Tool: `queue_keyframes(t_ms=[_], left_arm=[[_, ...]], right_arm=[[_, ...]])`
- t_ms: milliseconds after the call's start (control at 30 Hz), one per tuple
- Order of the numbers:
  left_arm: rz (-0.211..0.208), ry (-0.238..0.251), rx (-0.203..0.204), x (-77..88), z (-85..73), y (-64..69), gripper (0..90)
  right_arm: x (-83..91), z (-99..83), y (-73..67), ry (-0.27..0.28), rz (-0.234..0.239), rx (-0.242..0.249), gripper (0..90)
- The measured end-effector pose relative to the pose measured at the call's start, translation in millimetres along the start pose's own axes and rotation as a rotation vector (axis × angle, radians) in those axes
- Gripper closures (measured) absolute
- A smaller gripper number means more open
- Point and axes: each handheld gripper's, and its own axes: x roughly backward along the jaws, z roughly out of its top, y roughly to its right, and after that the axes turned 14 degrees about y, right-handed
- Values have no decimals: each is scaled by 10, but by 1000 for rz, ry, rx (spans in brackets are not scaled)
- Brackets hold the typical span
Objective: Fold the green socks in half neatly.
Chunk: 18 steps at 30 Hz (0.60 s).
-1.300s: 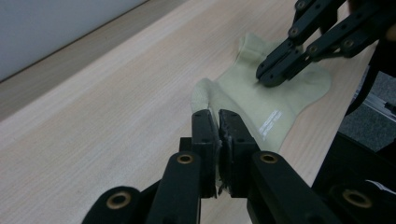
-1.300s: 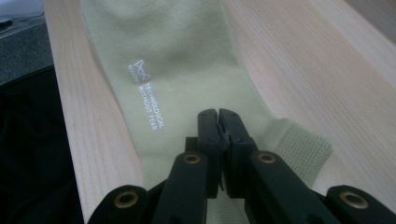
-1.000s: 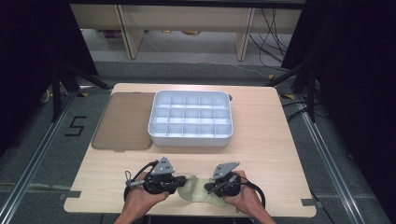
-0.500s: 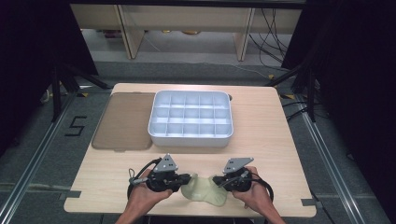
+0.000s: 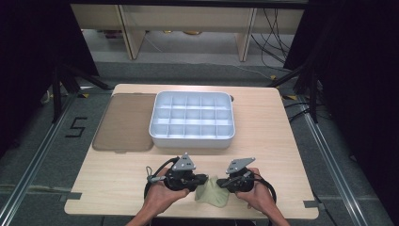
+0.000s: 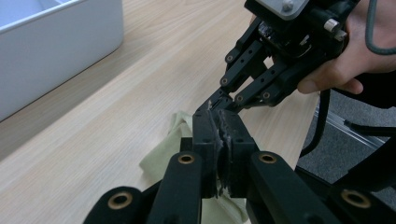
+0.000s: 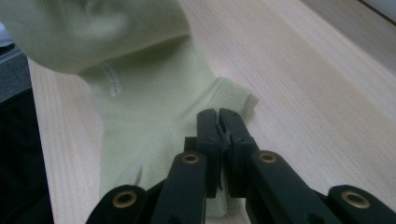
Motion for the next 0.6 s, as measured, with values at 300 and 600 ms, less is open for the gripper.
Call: queue_keyframes(t_ms=[300, 600], left_arm=[[-18, 6, 7, -223, 33, 57, 860], [-4, -4, 8, -243, -12, 42, 859]], right_arm=[[3, -8, 30, 4, 14, -24, 875], [130, 6, 69, 58, 17, -66, 831]])
